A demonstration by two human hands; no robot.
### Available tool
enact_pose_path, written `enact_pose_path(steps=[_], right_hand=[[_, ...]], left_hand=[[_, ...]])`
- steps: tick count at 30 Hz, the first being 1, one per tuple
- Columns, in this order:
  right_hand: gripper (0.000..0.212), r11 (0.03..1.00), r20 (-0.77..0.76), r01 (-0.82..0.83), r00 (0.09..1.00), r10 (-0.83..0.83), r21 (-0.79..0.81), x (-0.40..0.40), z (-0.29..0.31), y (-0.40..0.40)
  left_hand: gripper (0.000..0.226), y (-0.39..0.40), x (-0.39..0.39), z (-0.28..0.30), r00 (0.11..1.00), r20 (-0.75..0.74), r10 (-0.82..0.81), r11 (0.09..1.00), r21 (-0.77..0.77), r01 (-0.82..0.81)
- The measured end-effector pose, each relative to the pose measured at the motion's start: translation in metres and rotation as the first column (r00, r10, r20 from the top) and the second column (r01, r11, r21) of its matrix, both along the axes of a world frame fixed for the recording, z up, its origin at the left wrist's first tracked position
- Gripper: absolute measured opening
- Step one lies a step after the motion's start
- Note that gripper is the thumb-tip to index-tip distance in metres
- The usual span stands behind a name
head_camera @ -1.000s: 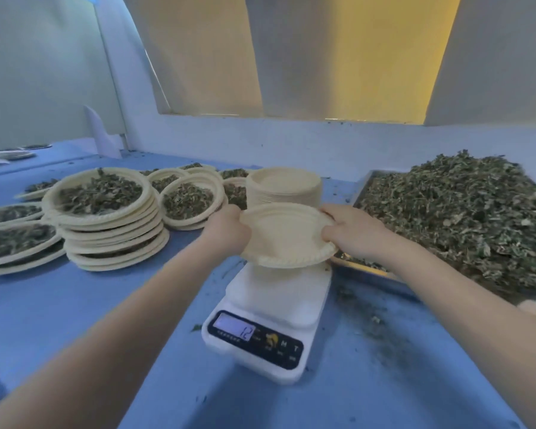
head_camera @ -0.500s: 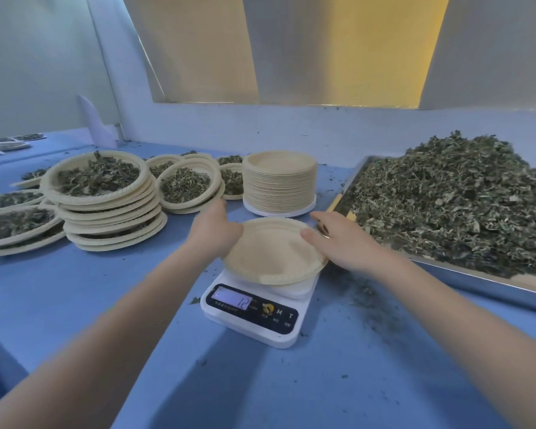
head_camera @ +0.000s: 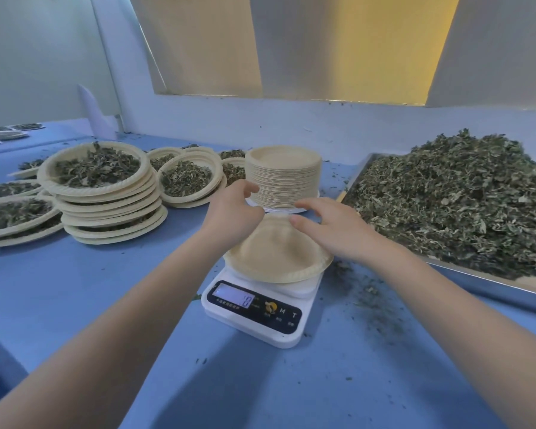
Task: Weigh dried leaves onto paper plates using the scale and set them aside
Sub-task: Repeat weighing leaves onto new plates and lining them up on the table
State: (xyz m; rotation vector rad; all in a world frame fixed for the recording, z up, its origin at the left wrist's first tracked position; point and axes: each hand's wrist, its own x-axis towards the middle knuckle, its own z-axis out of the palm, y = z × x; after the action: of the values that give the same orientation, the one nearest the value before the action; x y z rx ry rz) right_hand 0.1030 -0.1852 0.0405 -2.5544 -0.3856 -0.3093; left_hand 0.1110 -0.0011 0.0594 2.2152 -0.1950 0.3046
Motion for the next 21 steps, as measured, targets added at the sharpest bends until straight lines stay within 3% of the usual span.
enact_pose_path(steps=[10,14,21], right_hand=[[0.072,0.994,-0.089,-0.108,0.990,0.107,-0.002,-0.013,0.005,0.000],[0.068,0.998,-0.088,-0.051,0.995,0.052,0.022,-0.016,0.016,-0.014],[0.046,0.991,-0.055,0.029,0.998,-0.022,0.128,-0.048,0.025,-0.073]], left_hand=[[0.042,0.003,-0.005,-0.006,0.999,0.046,-0.011,1.000,-0.006,0.012],[0.046,-0.038,-0.006,0.008,0.990,0.098,-0.098,0.995,0.043,0.094],[0.041,-0.124,0.001,0.032,0.966,0.018,-0.257,0.949,0.195,0.249]])
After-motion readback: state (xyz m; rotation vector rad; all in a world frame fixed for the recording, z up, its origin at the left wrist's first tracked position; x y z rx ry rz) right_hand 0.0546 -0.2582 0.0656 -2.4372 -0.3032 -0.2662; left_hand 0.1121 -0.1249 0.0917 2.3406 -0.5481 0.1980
